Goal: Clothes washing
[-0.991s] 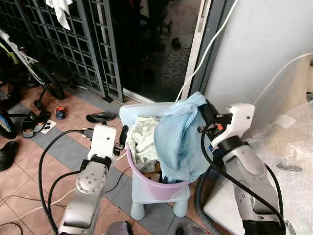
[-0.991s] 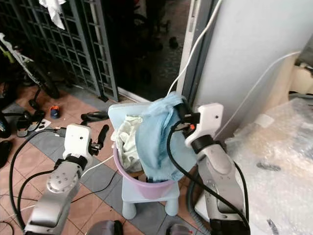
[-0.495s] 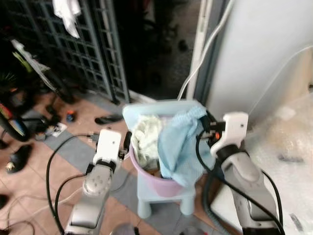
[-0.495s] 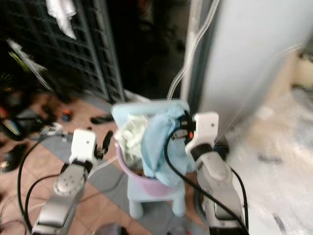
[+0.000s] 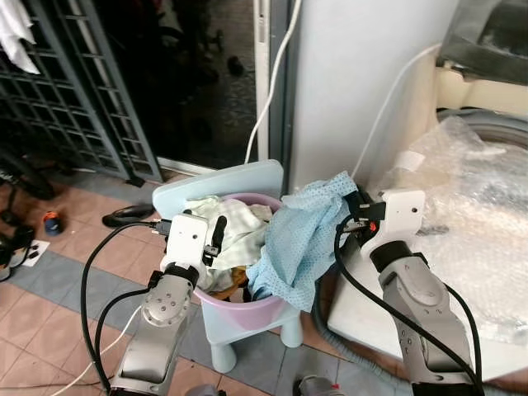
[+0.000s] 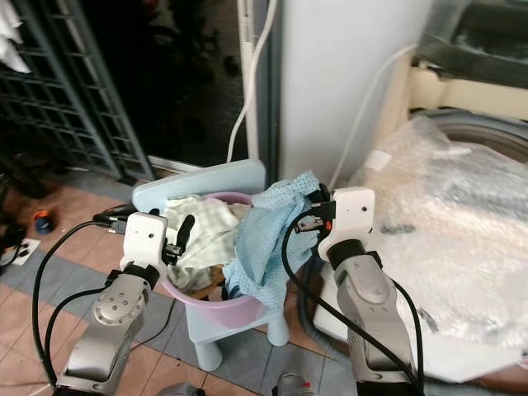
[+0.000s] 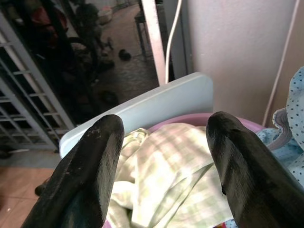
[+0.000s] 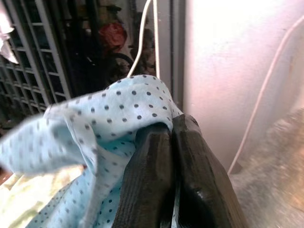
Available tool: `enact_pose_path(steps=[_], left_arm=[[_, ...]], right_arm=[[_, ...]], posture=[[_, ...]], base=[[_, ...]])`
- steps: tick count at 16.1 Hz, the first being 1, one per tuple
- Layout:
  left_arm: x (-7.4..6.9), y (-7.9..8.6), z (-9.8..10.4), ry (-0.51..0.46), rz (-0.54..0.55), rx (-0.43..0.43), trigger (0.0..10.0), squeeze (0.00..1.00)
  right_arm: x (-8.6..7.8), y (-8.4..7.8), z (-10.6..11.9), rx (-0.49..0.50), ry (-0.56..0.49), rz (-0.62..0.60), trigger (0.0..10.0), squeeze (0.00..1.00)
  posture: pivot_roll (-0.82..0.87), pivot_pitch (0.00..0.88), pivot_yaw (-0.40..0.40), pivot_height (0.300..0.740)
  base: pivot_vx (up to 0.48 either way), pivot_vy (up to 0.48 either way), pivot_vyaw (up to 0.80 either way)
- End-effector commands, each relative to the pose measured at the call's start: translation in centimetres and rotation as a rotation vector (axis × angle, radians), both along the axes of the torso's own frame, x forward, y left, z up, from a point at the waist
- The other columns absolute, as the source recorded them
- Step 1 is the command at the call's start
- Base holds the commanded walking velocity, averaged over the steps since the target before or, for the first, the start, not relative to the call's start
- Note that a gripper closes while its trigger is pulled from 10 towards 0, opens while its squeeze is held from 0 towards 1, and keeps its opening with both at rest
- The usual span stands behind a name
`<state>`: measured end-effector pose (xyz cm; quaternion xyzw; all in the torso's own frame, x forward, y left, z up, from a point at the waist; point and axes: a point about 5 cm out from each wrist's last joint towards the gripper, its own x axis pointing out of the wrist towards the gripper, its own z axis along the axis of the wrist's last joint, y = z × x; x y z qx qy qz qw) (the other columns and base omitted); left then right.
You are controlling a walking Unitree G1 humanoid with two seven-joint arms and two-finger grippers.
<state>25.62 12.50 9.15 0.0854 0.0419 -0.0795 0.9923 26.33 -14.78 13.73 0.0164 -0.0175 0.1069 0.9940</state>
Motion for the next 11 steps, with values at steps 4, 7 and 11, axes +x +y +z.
enact_pose_path(steps=[4,7,11], left_arm=[[-0.05,0.25,-0.08,0.004,0.004,0.004,10.0,0.0],[0.0,0.19,-0.13,0.011,0.005,-0.003,10.0,0.0],[0.06,0.15,-0.13,0.01,0.002,-0.004,10.0,0.0]], right_arm=[[-0.21,0.28,0.58,-0.008,-0.023,0.019,10.0,0.0],[-0.14,0.03,0.64,-0.011,-0.023,0.01,10.0,0.0],[-0.14,0.06,0.61,-0.012,-0.023,0.009,10.0,0.0]], posture=[[-0.07,0.0,0.067,0.74],[-0.08,0.0,0.069,0.74],[-0.08,0.0,0.069,0.74]], base=[[0.0,0.0,-0.8],[0.0,-0.43,-0.53],[0.0,-0.403,0.0]])
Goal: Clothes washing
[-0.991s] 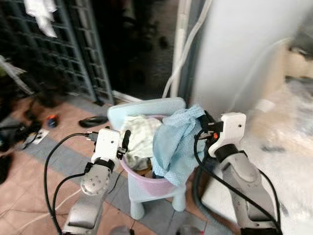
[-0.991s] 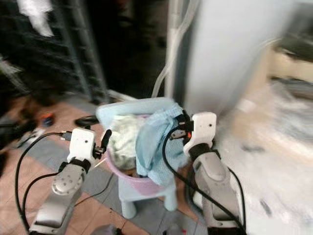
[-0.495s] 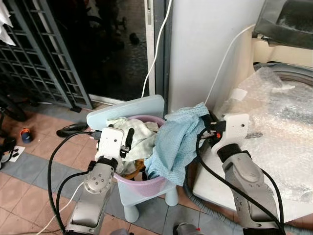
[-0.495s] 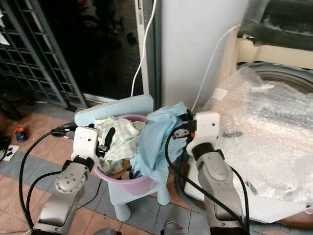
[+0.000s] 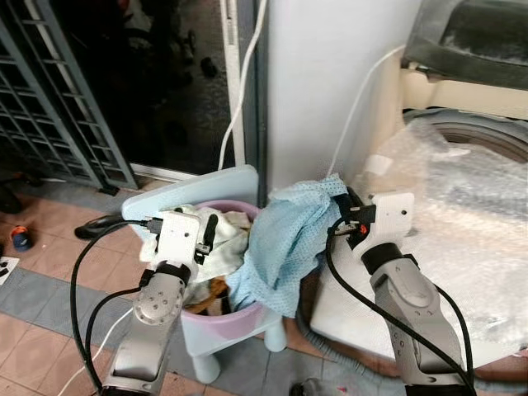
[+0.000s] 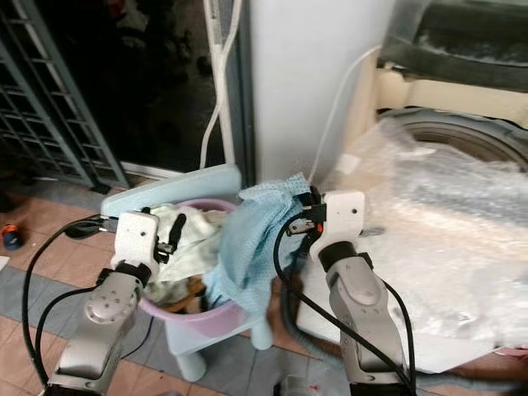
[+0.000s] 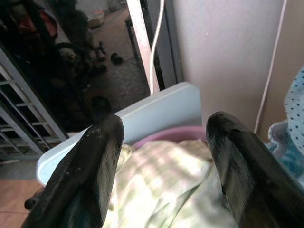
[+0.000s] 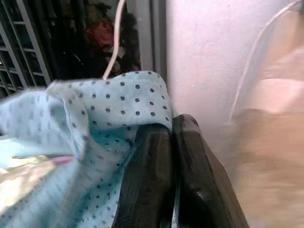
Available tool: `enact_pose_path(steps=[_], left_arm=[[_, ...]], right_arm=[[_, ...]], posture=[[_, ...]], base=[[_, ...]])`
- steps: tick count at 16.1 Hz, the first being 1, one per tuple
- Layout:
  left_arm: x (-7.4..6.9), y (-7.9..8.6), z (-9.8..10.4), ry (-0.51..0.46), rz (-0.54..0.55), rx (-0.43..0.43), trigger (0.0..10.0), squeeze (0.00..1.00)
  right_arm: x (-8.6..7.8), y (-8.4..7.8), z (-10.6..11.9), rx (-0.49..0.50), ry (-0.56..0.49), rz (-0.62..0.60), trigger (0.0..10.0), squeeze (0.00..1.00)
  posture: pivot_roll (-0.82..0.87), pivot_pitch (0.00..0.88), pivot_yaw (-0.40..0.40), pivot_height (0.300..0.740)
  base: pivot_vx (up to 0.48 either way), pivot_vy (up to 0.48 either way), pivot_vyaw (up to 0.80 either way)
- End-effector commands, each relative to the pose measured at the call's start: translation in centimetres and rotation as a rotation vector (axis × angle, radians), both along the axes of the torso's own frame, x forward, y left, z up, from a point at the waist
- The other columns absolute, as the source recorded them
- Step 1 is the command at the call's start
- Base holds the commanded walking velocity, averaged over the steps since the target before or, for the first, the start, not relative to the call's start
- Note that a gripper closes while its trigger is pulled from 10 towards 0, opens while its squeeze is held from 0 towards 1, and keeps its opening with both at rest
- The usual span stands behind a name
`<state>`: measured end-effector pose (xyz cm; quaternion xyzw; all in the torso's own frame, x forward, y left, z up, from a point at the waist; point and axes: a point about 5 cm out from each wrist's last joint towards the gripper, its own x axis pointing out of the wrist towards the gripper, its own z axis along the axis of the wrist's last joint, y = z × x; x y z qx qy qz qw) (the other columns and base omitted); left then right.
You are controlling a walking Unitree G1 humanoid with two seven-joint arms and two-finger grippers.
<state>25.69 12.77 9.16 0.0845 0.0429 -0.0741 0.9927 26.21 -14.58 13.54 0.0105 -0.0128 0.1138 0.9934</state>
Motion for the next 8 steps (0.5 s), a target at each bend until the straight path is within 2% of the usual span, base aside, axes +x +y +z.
enact_pose_path(steps=[1,6,8], left_arm=[[0.0,-0.13,-0.12,0.008,-0.009,-0.002,10.0,0.0],[0.02,-0.12,-0.11,0.006,-0.009,-0.004,10.0,0.0],[0.0,-0.02,0.03,-0.005,-0.006,-0.015,10.0,0.0]], right_arm=[[-0.02,-0.13,0.8,0.001,-0.031,-0.004,10.0,0.0],[0.11,0.05,0.74,0.0,-0.029,0.002,10.0,0.0],[0.19,0.06,0.7,-0.002,-0.027,0.001,10.0,0.0]], posture=[[-0.08,0.0,0.068,0.74],[-0.08,0.0,0.066,0.74],[-0.08,0.0,0.065,0.74]], base=[[0.0,-0.398,0.0],[0.0,-0.339,0.0],[0.0,0.0,0.0]])
